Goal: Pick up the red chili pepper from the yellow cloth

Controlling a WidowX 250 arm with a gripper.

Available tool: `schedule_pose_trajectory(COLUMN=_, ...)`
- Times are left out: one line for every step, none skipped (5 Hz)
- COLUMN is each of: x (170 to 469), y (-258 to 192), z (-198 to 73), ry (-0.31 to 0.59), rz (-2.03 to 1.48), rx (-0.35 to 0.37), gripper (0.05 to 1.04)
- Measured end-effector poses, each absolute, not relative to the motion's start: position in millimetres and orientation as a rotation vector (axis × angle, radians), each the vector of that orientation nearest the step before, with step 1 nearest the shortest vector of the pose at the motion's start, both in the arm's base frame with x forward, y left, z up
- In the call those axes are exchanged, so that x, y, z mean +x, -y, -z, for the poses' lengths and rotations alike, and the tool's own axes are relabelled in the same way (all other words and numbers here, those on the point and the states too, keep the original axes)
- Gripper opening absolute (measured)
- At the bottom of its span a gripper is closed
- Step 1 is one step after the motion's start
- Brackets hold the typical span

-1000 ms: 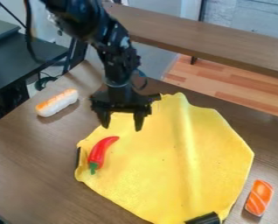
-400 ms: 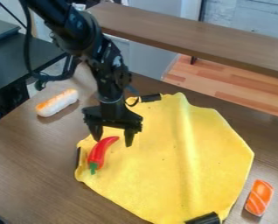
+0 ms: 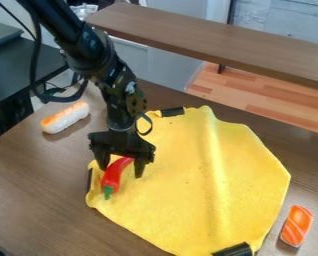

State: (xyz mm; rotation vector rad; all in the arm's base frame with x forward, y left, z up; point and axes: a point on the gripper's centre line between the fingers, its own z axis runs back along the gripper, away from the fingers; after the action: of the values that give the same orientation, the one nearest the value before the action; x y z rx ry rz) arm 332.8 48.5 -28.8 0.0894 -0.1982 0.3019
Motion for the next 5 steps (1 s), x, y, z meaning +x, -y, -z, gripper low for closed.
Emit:
schedule_pose_trajectory(x=329, y=-47, z=37, ry=0.172, rz=-0.302, rx=0.085, gripper=0.669)
schedule_pose_trajectory(x=325, y=-45, z=39, ry=0.139, rz=-0.303, rx=0.052, gripper=0.466)
schedule_pose_trajectory(x=327, y=-43, z=34, ry=0.120, rz=-0.297, rx=0.002, gripper=0.466)
schedule_pose_trajectory(x=336, y=-45, z=26, ry=0.109, rz=-0.322, rx=-0.030, gripper=0.466)
schedule_pose_trajectory(x=355, y=-53, z=8, ry=0.125, rz=-0.363, rx=-0.047, gripper=0.466)
